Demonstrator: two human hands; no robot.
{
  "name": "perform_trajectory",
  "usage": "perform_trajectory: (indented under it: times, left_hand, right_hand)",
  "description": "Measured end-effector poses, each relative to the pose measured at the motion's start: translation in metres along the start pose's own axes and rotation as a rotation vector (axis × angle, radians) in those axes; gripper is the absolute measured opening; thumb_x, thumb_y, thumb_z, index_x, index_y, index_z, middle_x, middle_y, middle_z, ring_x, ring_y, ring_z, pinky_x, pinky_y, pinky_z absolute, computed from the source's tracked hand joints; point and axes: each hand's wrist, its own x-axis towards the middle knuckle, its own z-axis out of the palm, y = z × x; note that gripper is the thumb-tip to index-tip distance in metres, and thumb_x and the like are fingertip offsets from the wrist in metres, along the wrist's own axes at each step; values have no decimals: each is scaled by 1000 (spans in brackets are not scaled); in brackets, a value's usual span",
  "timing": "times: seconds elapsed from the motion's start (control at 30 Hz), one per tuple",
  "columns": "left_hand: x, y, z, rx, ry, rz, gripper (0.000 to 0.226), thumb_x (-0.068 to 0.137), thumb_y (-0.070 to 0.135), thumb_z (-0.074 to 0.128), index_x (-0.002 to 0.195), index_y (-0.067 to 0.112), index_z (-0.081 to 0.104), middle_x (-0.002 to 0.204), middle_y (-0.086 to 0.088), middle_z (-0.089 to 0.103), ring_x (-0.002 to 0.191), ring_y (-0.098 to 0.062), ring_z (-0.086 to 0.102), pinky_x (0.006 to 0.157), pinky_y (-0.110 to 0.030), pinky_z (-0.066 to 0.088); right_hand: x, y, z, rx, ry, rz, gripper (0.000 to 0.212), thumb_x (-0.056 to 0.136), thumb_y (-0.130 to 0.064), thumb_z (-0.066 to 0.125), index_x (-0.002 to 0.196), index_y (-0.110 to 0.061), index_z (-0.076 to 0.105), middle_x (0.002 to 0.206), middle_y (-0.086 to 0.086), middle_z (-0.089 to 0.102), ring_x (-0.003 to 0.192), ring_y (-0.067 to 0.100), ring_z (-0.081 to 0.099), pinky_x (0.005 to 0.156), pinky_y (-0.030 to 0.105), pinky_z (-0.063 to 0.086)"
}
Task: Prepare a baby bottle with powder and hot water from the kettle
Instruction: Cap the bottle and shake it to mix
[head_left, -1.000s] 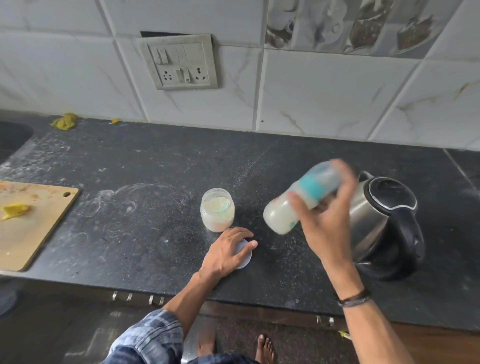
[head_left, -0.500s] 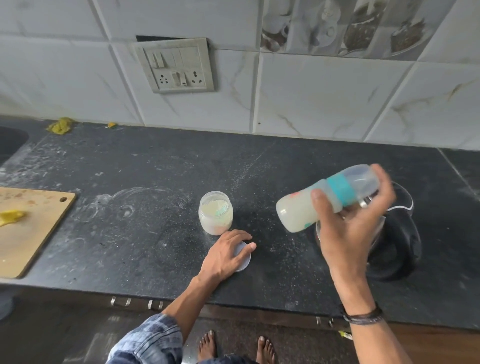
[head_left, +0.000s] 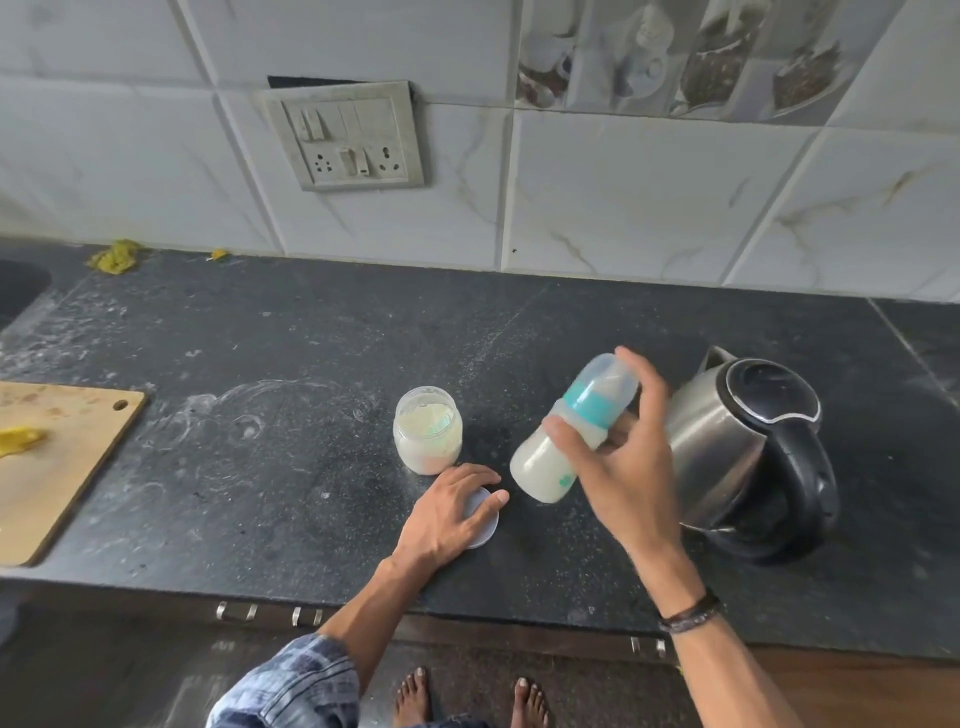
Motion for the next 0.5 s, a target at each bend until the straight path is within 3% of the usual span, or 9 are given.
perform_trajectory:
  times: [0.07,0.17,0.23,0.3,0.37,0.43,0.5]
  left_hand:
    - [1,0,0,-1,-5,-4,61,94,70,41,123,25,69,129,17,62,121,0,50,104,-21,39]
    - [1,0,1,2,9,-19,59,94,70,42,122,26,69,128,18,62,122,2,50,101,-13,34]
    - [1,-1,2,5,15,-14,56,95,68,45,122,26,69,127,18,62,121,2,50,101,-13,34]
    - [1,-2,2,12,4,-7,50,98,64,48,123,26,69,128,17,62,121,1,50,103,-20,39]
    - [1,-3,1,11,-5,-8,50,98,65,47,123,27,68,129,18,62,121,1,50,104,-23,41]
    - [1,-2,1,12,9,-19,52,97,68,44,122,28,68,128,20,61,121,2,50,103,-23,41]
    - [1,-2,2,14,24,-25,53,97,69,44,121,29,68,126,21,61,121,2,50,102,-22,41]
  right_hand:
    - [-4,-4,0,75,100,-66,81,87,-26,85,149,-32,32,126,-23,62,101,11,73,82,30,63]
    - [-1,-3,4,134,277,-205,80,93,-17,79,152,-21,25,133,-35,54,112,5,68,85,21,60]
    - [2,3,5,81,195,-122,82,91,-13,80,152,-17,25,133,-27,56,109,8,69,87,33,63]
    - [1,5,3,-40,13,32,84,86,-21,86,149,-32,33,126,-16,61,100,12,72,86,45,63]
    - [-5,4,0,-10,51,7,83,85,-30,87,148,-36,34,124,-16,63,98,15,72,82,39,63]
    - [-5,-3,1,113,180,-123,83,90,-30,82,152,-29,27,132,-23,59,107,13,71,83,27,62]
    - [-2,-1,2,139,248,-205,84,93,-27,80,153,-25,21,135,-30,55,113,12,69,85,24,61]
